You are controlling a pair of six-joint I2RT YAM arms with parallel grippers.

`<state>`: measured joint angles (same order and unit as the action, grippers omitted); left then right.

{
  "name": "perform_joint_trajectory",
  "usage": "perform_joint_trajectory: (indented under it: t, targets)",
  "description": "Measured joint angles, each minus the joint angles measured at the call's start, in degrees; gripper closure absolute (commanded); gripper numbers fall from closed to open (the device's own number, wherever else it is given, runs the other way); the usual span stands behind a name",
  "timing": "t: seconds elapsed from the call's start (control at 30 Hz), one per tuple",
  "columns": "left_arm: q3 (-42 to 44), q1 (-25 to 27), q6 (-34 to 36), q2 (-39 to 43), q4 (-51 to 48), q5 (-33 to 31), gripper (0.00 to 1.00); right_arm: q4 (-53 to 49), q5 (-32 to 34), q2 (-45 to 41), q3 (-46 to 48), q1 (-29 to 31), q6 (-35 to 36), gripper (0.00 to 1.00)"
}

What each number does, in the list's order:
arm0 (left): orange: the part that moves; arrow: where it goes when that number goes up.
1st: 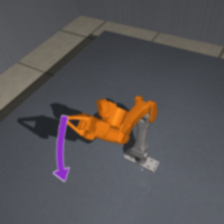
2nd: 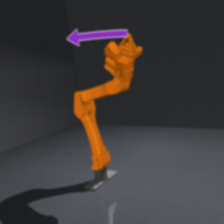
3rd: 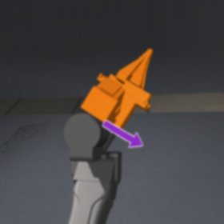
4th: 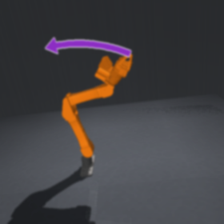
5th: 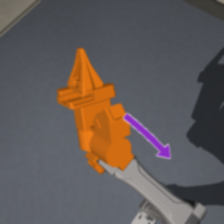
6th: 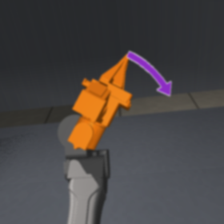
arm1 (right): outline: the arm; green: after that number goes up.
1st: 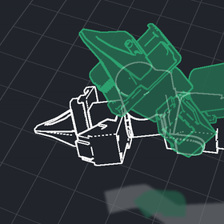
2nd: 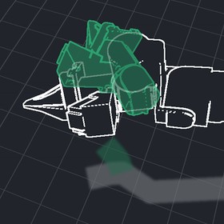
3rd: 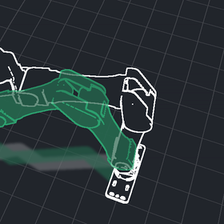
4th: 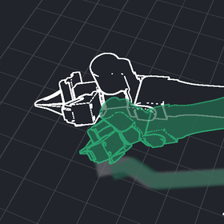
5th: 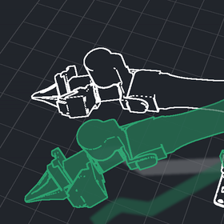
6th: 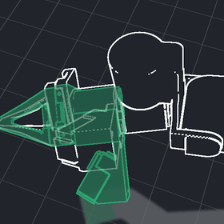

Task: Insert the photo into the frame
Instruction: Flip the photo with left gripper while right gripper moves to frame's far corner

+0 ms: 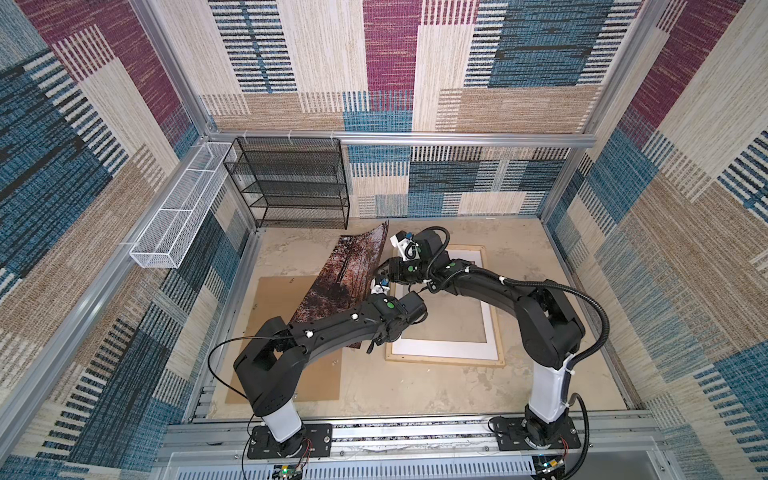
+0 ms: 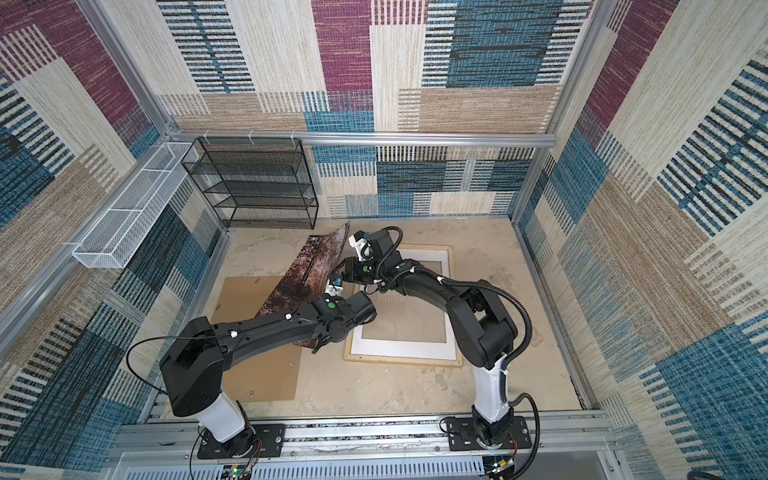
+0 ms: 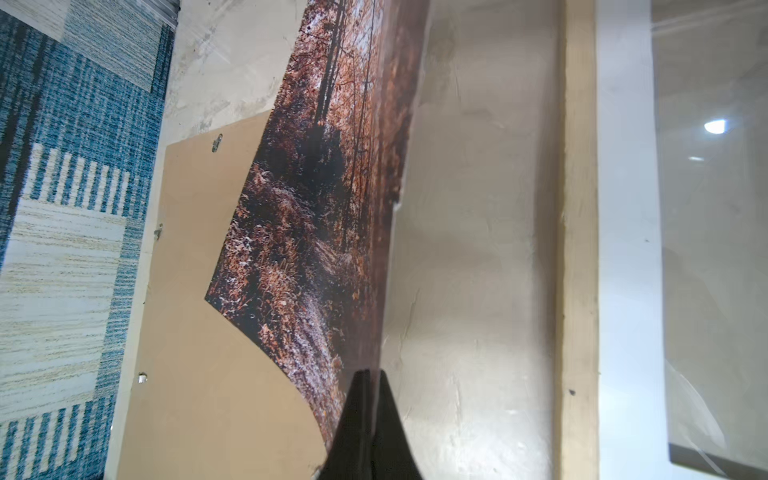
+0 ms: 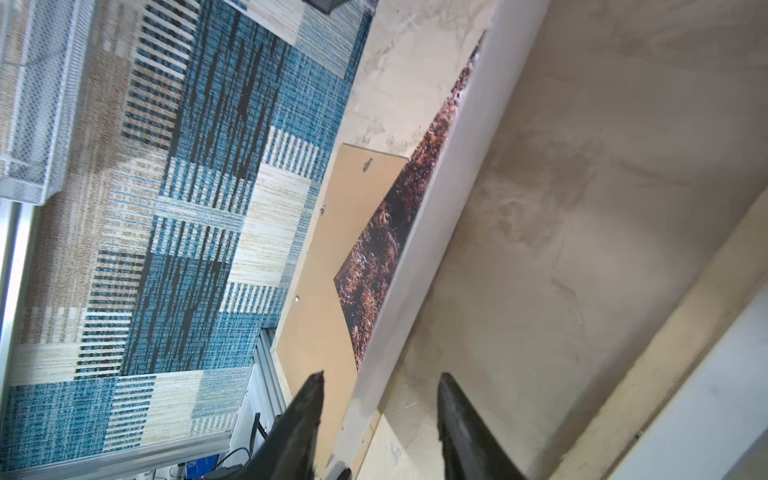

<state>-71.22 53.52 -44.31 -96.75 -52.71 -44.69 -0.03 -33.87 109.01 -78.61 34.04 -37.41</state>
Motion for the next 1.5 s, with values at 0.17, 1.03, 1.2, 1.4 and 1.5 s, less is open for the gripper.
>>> perform_joint_trajectory:
  t: [0.17, 1.03, 1.2, 1.4, 1.5]
  targets:
    - [-6.7, 0.0, 2.6, 0.4, -5.2, -0.5, 1.00, 1.5, 0.1, -6.2, 3.8, -2.0, 1.3, 0.43]
    - [-65.4, -1.5, 24.6, -10.9, -18.2, 20.6, 1.00, 0.5, 0.2, -37.4, 29.1, -25.6, 8.0, 0.20]
    - [-46.6, -6.5, 23.9, -4.3, -11.8, 26.6, 1.00, 0.1, -0.4, -33.4, 30.8, -27.8, 8.9, 0.17]
    - [-16.7, -18.8, 18.8, 7.1, 1.3, 36.0, 1.00, 0.1, -0.9, -29.8, 30.8, -27.9, 9.8, 0.16]
    - [-9.2, -23.0, 17.3, 9.8, 6.5, 39.3, 1.00, 0.0, -1.6, -27.6, 30.2, -28.0, 9.8, 0.15]
